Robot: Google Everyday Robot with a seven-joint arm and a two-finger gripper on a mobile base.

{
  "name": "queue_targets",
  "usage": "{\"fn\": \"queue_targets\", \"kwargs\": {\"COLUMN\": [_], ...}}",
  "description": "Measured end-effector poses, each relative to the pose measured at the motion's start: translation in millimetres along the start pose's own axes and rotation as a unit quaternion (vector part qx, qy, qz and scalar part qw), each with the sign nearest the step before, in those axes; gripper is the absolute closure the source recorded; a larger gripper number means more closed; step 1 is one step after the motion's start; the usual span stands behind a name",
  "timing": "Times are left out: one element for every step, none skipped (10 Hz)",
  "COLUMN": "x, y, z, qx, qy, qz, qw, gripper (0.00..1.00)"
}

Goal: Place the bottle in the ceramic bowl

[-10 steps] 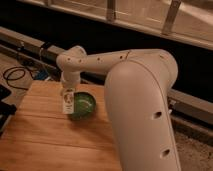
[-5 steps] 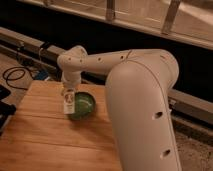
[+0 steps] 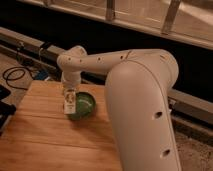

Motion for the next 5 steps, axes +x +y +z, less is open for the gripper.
{"fn": "queue_targets", "kwargs": {"x": [0.1, 0.1, 0.1, 0.2, 0.3], "y": [-0.1, 0.4, 0.7, 1.3, 1.8], "z": [0.1, 0.2, 0.2, 0.4, 0.6], "qx": [0.000, 0.000, 0.000, 0.000, 0.000], "qy": [0.000, 0.000, 0.000, 0.000, 0.001], "qz": [0.000, 0.000, 0.000, -0.001, -0.001], "qw": [1.0000, 1.0000, 1.0000, 1.0000, 1.0000], "gripper": [0.20, 0.20, 0.20, 0.20, 0.20]}}
